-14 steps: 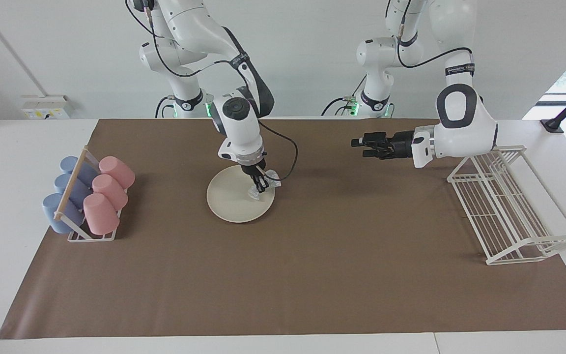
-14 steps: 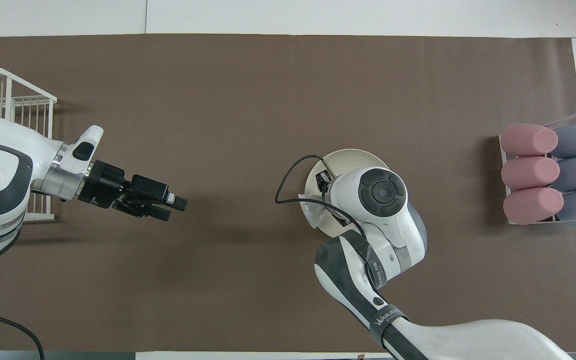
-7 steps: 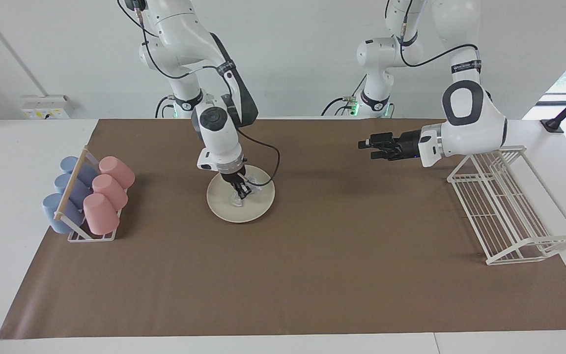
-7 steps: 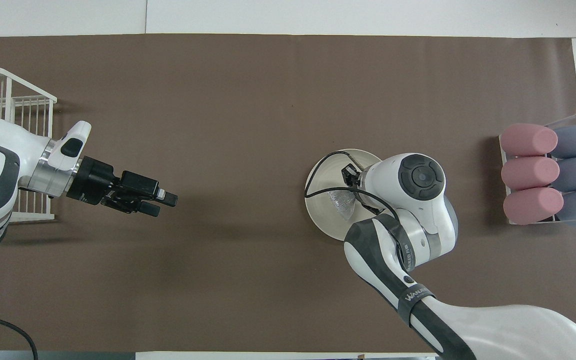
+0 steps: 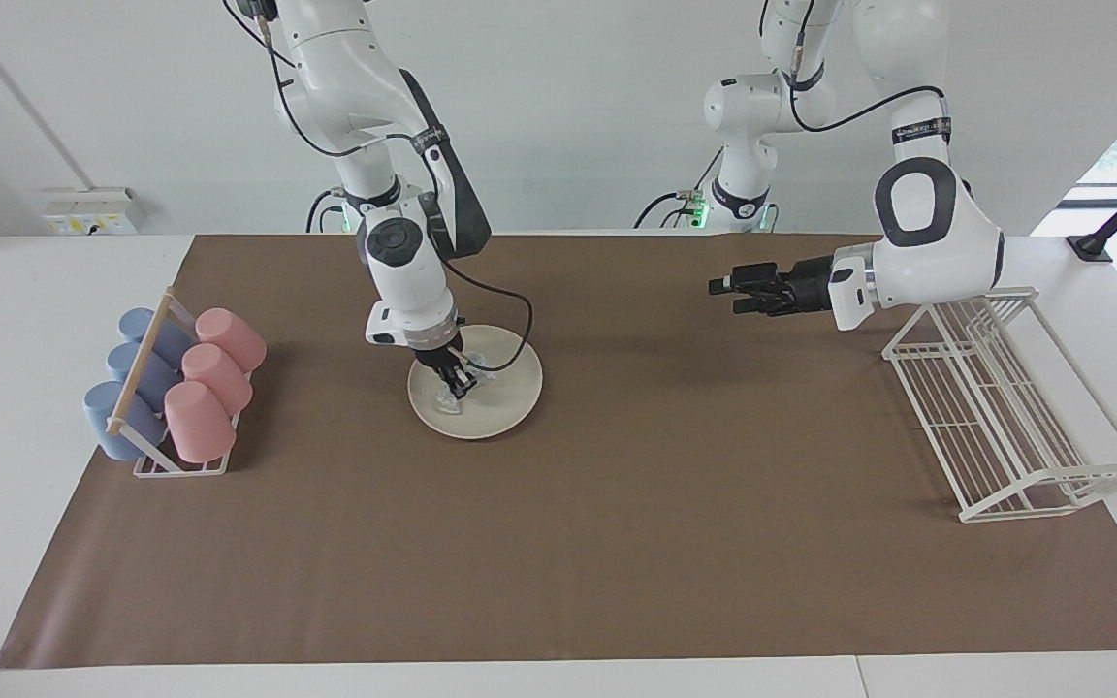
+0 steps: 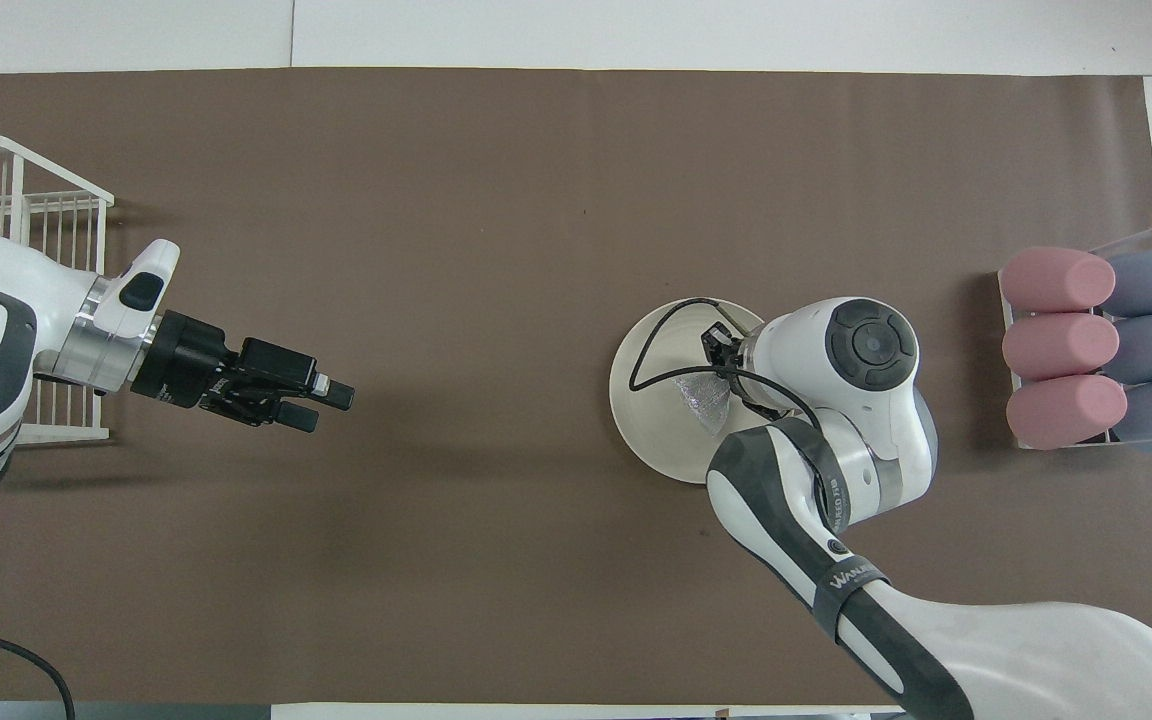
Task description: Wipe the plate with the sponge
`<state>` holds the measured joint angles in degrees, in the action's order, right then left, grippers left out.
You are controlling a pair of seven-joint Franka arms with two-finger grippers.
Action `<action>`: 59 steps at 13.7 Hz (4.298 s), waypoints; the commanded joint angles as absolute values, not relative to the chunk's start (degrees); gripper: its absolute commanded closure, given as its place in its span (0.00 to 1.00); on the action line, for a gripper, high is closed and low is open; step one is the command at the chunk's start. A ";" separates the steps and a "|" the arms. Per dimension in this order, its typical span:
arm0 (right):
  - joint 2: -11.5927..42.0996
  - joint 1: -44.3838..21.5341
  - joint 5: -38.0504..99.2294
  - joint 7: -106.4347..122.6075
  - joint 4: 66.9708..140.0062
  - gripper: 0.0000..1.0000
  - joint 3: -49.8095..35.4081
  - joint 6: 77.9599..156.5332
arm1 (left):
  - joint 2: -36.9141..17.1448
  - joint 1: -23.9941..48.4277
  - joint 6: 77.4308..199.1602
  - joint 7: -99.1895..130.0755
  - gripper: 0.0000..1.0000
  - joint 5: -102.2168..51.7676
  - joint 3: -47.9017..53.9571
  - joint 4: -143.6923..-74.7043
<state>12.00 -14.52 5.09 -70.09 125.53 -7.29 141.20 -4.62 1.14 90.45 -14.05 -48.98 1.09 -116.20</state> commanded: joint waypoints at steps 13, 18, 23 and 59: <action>12.22 -10.47 5.10 -60.31 127.27 1.00 -7.73 143.70 | -3.96 0.53 92.11 -13.53 0.00 -47.72 1.49 -116.10; 12.13 -12.04 5.10 -66.25 127.35 1.00 -7.82 143.70 | -3.96 0.18 92.20 -13.36 0.00 -47.72 1.49 -116.10; 12.30 -20.73 5.10 -83.39 127.35 1.00 -7.82 144.32 | -3.87 0.18 92.37 -13.18 0.00 -47.72 1.49 -116.10; 16.61 -34.81 -0.26 -127.53 89.56 1.00 -8.17 111.97 | 1.23 9.66 98.96 -30.68 1.00 -74.44 2.11 -127.09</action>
